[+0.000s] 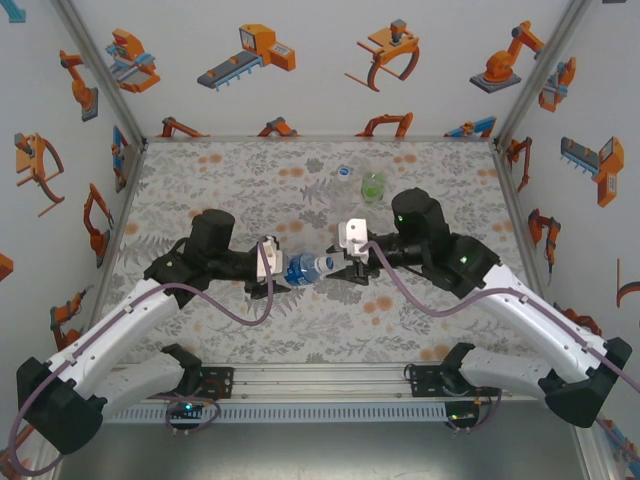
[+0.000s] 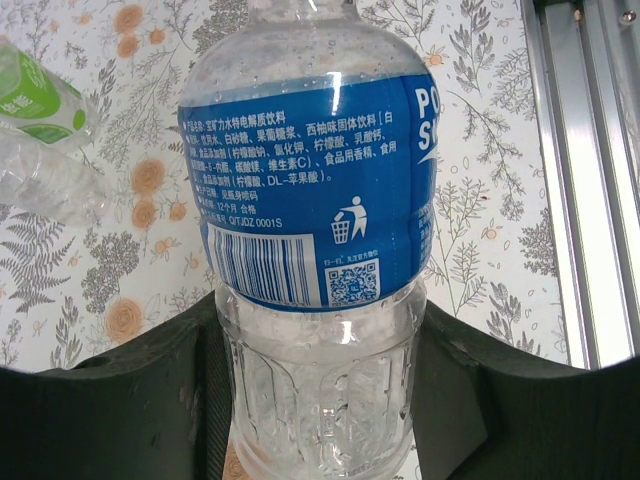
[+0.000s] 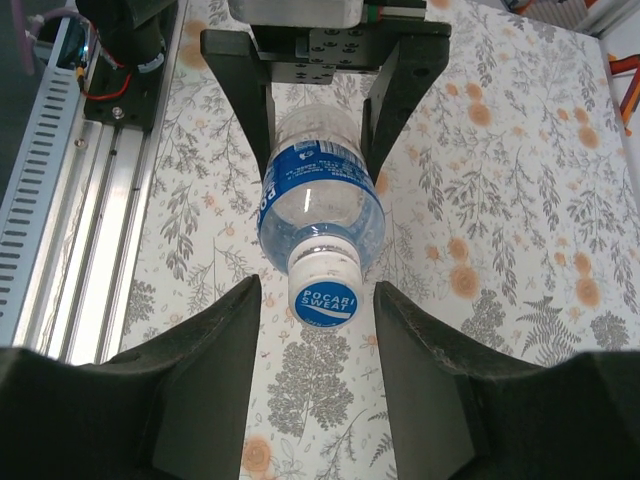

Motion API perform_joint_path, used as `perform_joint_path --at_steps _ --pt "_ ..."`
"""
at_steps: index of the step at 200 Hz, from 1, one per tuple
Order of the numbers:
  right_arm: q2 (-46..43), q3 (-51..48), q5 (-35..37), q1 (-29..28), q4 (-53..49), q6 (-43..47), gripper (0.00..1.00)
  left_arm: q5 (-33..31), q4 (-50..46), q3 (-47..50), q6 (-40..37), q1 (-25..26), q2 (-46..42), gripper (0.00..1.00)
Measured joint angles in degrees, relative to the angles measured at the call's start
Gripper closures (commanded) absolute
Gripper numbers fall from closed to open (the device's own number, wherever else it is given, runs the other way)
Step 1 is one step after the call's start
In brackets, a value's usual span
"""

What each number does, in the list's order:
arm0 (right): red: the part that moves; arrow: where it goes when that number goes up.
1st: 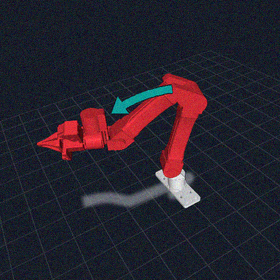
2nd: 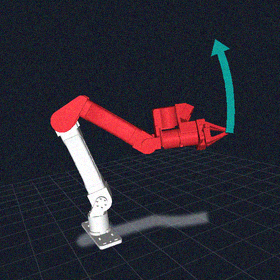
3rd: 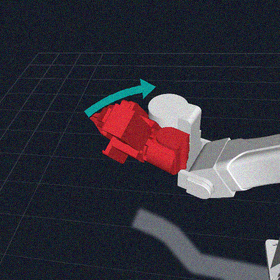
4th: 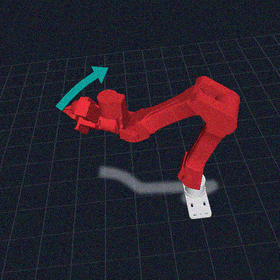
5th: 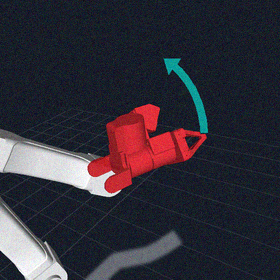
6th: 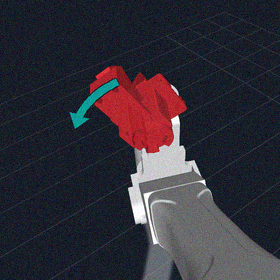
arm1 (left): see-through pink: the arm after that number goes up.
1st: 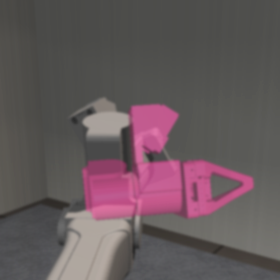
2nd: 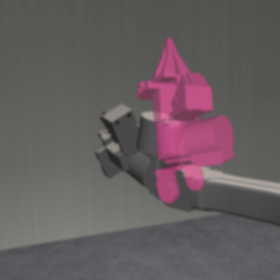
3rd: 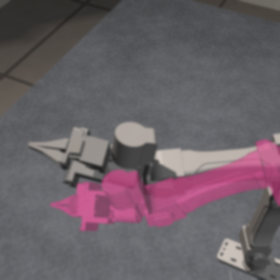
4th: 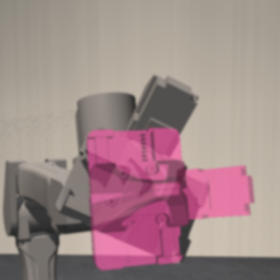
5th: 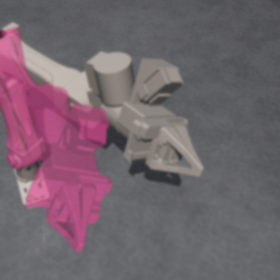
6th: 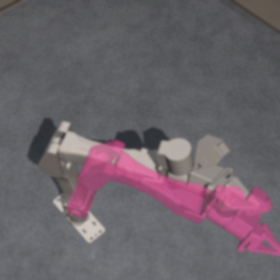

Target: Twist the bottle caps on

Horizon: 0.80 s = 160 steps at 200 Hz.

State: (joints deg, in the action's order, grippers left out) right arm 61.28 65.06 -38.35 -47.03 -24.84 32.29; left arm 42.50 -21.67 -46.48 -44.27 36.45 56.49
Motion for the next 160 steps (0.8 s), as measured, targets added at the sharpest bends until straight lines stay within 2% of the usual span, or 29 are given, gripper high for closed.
perform_joint_path --at_steps 21,49,78,96,129,160 --pt "0.17 -0.83 0.39 0.00 0.20 0.28 0.53 0.00 0.00 0.00 -0.02 0.00 0.00 1.00" --pt "0.15 -1.60 0.85 0.00 0.46 0.35 0.61 0.07 -0.02 0.00 -0.15 0.00 0.00 1.00" --pt "0.02 -2.71 1.40 0.02 2.89 -1.03 0.76 0.15 -0.26 0.00 -0.24 -0.02 0.00 1.00" --pt "-0.35 -3.93 1.86 0.02 5.09 -5.11 0.83 0.02 -0.61 0.00 -0.37 -0.07 0.00 1.00" --pt "-0.44 -5.38 5.64 0.07 8.68 -24.65 0.95 -0.57 -1.29 0.00 -0.39 -0.15 0.00 1.00" --pt "0.35 -5.60 12.76 0.09 9.22 -55.76 0.95 -1.36 -1.51 0.00 -0.35 -0.50 0.00 1.00"
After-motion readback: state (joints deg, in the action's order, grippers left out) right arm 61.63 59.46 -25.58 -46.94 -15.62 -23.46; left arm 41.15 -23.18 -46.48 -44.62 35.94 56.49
